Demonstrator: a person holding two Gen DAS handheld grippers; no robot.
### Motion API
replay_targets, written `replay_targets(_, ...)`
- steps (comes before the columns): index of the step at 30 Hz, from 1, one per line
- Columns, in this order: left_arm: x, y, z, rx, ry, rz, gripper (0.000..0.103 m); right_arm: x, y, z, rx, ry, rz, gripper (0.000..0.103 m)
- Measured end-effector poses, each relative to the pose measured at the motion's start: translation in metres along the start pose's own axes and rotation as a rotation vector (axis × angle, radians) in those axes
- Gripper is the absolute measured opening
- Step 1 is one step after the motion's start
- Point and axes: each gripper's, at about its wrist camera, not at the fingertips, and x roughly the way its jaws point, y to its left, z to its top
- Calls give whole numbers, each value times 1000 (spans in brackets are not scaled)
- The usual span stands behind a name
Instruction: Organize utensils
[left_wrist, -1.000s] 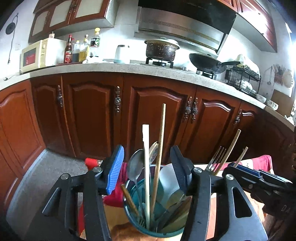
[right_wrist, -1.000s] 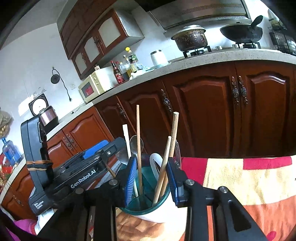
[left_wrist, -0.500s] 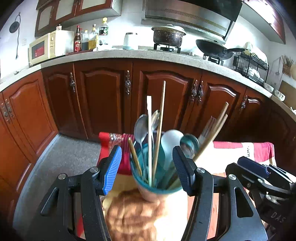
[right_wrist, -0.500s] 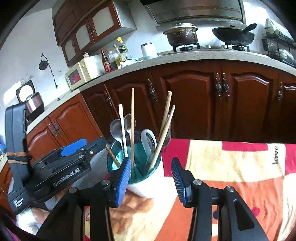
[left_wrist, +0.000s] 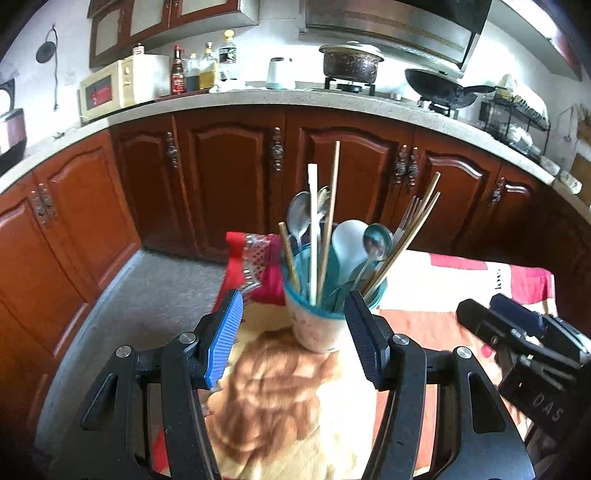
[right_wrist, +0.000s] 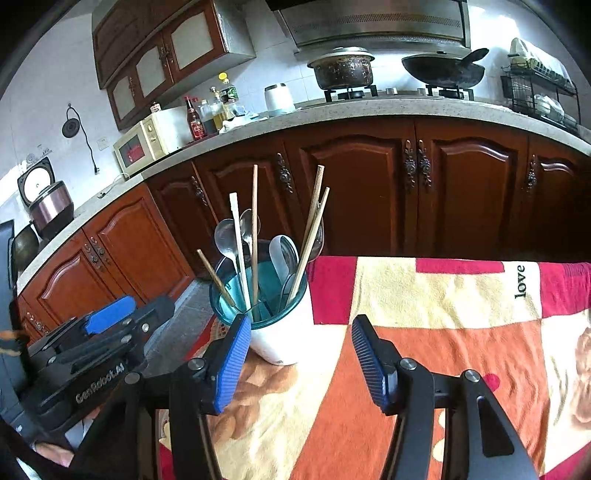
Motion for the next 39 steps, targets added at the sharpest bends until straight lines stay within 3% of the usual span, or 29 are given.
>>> replay_targets(8,-16,6,-4,-1,15,103,58,-10,8,1,-10,-6,-15,61)
replay_targets(18,-36,14,-3,-27,-21,96,58,-19,18,1,-21,-16,-25,66)
replay_targets(39,-42,14,-4,-45,-33,86,58,-18,21,1,-37,-2,-48,66)
